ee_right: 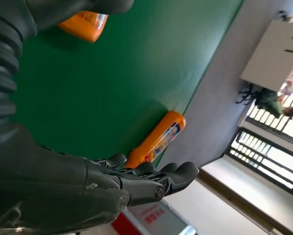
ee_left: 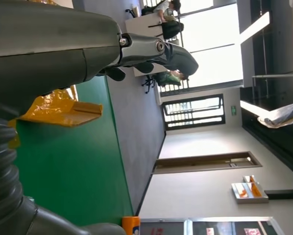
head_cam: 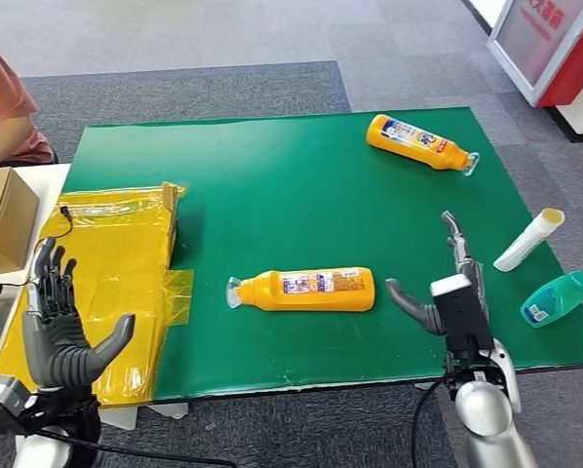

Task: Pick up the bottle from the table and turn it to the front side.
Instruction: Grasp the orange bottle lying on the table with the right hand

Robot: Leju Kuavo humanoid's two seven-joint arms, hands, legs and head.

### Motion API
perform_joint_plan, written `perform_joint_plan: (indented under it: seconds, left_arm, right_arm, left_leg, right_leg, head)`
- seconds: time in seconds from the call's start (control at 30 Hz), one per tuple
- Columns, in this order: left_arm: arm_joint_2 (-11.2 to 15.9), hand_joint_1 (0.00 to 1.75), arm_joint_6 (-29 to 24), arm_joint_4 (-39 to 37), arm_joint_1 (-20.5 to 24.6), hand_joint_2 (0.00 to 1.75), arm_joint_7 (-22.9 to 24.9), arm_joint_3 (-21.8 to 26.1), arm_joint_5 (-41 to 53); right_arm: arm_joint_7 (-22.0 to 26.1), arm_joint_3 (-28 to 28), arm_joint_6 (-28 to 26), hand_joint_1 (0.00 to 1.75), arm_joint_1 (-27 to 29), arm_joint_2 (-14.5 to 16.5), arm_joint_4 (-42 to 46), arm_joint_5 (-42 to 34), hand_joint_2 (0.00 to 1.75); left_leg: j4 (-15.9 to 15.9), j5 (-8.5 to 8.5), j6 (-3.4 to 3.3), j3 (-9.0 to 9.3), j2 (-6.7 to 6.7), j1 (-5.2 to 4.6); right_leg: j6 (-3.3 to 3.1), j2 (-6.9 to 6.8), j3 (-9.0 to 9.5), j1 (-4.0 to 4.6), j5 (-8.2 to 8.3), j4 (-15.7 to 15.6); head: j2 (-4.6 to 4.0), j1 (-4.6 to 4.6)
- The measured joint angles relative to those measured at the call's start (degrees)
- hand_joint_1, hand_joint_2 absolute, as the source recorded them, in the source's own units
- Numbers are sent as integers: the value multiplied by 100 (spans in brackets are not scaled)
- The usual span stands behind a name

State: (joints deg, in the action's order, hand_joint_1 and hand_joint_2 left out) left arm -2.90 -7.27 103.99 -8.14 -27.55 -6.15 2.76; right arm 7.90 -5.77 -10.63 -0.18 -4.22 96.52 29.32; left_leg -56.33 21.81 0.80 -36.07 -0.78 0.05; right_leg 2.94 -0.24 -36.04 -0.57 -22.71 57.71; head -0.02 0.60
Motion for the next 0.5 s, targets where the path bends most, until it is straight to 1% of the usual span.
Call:
perform_joint_plan:
  seconds: [0.1, 0.2, 0.37, 0.5]
  left_arm:
    - [-15, 0, 20, 87, 1, 175, 14, 4, 206]
    - [-33, 0, 56, 131, 63, 175, 52, 3, 318]
    - [-42, 0, 186, 140, 278, 175, 122, -5, 410]
    - [-41, 0, 314, 126, 674, 175, 251, -94, 509]
  right_arm:
    - [-445, -211, 48, 0, -201, -6, -218, 954, 175]
    - [-825, -457, 247, 0, -393, -59, -490, 1600, 175]
    - [-1048, -759, 485, 0, -694, -134, -940, 2031, 175]
    - [-1132, -1051, 659, 0, -1035, -149, -1402, 2284, 175]
  left_leg:
    - [0, -1, 1, 1, 0, 0]
    - [0, -5, -1, 2, 0, 1]
    - [0, -8, -2, 1, 0, 0]
    - [0, -12, -2, 1, 1, 0]
  right_leg:
    - [0, 0, 0, 0, 0, 0]
    - [0, -1, 0, 0, 1, 0]
    - [1, -1, 1, 0, 3, 0]
    - [1, -1, 0, 0, 7, 0]
  head:
    - [0, 0]
    - [0, 0]
    - [0, 0]
    - [0, 0]
